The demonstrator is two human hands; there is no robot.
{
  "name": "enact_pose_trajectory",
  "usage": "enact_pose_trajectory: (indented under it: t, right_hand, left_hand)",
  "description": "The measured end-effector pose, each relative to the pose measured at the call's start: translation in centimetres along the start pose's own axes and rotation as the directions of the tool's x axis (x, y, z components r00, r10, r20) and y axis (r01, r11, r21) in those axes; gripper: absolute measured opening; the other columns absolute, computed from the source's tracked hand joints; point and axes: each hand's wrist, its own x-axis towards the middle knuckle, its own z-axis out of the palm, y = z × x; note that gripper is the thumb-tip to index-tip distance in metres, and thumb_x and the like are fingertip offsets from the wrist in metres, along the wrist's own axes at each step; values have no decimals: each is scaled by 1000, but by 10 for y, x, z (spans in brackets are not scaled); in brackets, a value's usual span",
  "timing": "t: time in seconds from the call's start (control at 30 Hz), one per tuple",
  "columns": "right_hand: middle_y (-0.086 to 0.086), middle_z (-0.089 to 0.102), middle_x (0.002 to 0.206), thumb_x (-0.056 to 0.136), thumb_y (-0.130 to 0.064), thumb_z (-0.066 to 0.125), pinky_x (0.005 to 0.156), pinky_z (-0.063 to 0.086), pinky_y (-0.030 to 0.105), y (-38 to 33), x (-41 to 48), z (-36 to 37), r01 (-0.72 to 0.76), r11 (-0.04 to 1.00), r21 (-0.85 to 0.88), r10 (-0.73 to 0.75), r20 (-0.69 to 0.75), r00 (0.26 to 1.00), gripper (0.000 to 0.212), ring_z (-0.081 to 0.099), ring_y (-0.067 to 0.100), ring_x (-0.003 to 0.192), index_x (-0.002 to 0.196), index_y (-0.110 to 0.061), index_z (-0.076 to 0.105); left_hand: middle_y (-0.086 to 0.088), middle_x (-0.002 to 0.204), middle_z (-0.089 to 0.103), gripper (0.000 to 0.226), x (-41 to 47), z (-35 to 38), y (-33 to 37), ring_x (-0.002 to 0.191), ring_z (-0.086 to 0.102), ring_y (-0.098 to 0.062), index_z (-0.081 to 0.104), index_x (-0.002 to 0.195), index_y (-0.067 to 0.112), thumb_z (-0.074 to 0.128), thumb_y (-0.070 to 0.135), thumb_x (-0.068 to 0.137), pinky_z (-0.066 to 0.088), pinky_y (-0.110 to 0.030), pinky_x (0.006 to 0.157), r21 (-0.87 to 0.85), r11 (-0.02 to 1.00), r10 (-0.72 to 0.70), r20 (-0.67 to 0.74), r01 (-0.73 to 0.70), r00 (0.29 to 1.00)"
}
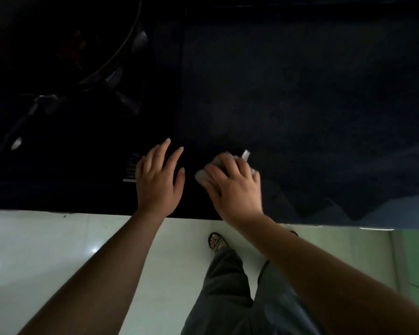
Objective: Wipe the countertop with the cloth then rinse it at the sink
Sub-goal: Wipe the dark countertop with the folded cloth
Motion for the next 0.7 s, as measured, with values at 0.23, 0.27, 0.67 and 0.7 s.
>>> enact_pose_trajectory:
  t: [0.23,0.27,0.67,0.7]
  right_hand:
    - [1,43,132,90,-50,41,92,33,50,61,-1,-26,-338,941,-19,337,-38,941,36,33,29,118,119,-32,53]
    - [1,41,134,91,-50,40,94,31,51,58,13,-24,-405,914,-7,405,-46,913,36,31,29,120,120,-33,52]
    - [2,46,131,90,-50,44,90,35,48,154,-71,-69,-458,887,-63,450,-112,886,36,36,30,116,120,-32,54]
    - [3,45,132,90,-49,45,92,33,48,176,-69,-79,-510,858,-60,499,-134,856,36,36,32,117,120,-31,54]
  left_hand:
    - [-11,145,42,44,5,-6,5,130,39,-32,51,133,18,44,31,92,33,-52,101,-31,999,-12,48,14,999]
    - [-11,144,43,43,7,-8,9,130,40,-32,52,133,18,44,31,92,32,-52,102,-43,999,-10,53,12,999]
    - [-6,144,45,42,34,11,141,129,43,-28,52,133,23,49,29,91,26,-54,108,-161,944,316,200,-287,927]
    - [-6,144,46,42,38,16,159,129,44,-28,52,133,23,50,29,91,27,-54,108,-164,936,341,208,-311,917]
